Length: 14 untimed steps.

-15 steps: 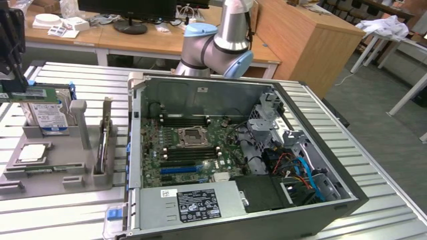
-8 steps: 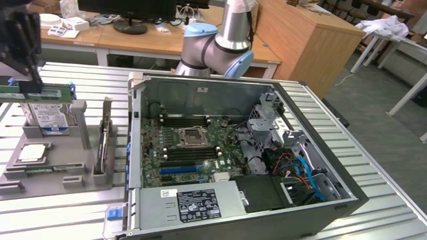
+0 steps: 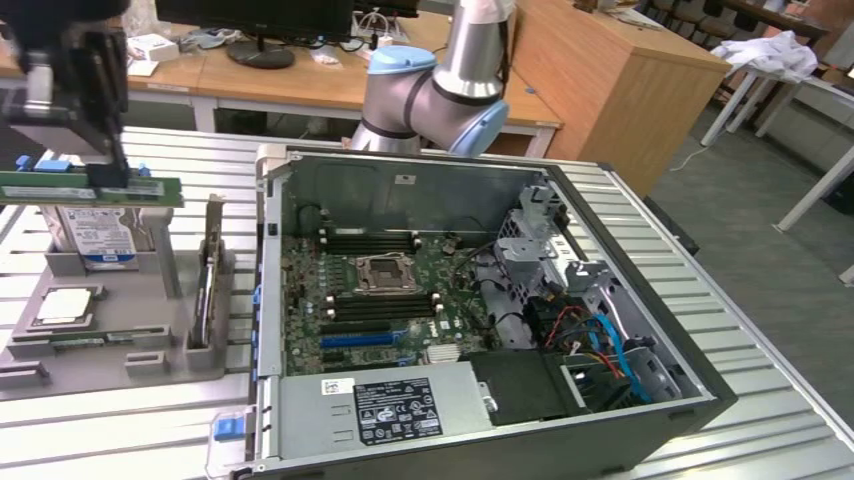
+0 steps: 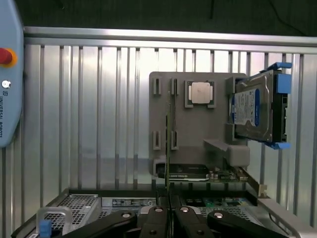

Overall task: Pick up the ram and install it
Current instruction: 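Pick up the ram and move it above insertion slot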

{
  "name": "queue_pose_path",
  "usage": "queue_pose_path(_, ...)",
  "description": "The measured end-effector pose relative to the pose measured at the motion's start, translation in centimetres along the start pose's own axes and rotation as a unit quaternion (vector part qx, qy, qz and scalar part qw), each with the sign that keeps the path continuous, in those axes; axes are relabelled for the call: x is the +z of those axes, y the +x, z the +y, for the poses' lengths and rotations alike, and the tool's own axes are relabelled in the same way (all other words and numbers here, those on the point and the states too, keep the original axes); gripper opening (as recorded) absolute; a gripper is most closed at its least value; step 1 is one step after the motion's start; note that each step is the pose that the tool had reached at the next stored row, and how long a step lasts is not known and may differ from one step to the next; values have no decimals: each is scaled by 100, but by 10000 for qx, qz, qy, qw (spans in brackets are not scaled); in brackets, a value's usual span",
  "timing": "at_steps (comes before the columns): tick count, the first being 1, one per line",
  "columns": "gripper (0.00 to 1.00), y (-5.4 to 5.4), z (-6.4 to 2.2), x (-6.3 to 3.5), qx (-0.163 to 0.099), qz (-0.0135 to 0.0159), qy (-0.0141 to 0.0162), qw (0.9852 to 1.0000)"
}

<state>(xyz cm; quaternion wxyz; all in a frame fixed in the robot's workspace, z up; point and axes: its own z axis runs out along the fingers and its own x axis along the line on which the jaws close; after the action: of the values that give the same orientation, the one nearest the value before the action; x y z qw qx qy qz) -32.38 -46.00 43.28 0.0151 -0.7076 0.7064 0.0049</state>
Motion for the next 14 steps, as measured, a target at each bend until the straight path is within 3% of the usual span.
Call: queue_pose_path(14,11,1,-559,9,1,-80,1,10000)
